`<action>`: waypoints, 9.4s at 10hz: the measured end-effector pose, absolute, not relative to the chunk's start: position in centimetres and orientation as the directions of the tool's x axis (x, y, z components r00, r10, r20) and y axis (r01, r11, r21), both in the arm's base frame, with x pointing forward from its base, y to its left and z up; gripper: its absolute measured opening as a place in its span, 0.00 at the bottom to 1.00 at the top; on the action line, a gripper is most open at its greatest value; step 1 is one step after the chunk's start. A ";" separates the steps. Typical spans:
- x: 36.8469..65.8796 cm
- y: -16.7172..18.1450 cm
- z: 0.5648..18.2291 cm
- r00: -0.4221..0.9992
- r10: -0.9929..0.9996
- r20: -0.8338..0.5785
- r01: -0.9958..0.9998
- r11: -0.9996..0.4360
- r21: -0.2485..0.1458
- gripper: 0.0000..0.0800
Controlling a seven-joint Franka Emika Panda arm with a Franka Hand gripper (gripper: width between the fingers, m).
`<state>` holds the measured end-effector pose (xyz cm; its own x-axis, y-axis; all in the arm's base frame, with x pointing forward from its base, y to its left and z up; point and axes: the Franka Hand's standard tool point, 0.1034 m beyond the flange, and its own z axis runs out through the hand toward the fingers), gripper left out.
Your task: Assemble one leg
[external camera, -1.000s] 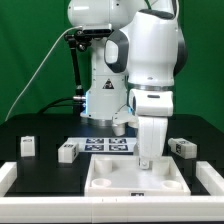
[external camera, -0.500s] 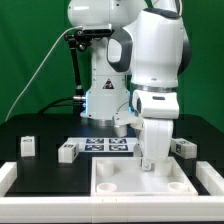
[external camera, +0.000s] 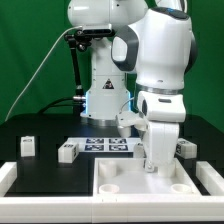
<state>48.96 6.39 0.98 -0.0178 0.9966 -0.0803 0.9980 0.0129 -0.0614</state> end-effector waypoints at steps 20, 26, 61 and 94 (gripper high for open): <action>48.6 9.3 2.5 0.032 0.998 -0.062 0.999 -0.033 -0.030 0.81; 46.7 9.5 5.8 0.136 0.989 -0.062 0.991 -0.135 0.017 0.81; 39.0 16.1 0.6 0.691 0.165 -0.703 0.279 -0.959 0.049 0.36; 54.9 12.5 12.1 0.830 0.396 0.394 0.406 -0.912 0.061 0.37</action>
Offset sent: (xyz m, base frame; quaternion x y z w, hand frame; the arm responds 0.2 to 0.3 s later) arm -0.0058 0.0330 0.0011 0.0169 0.0189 -0.0158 0.9996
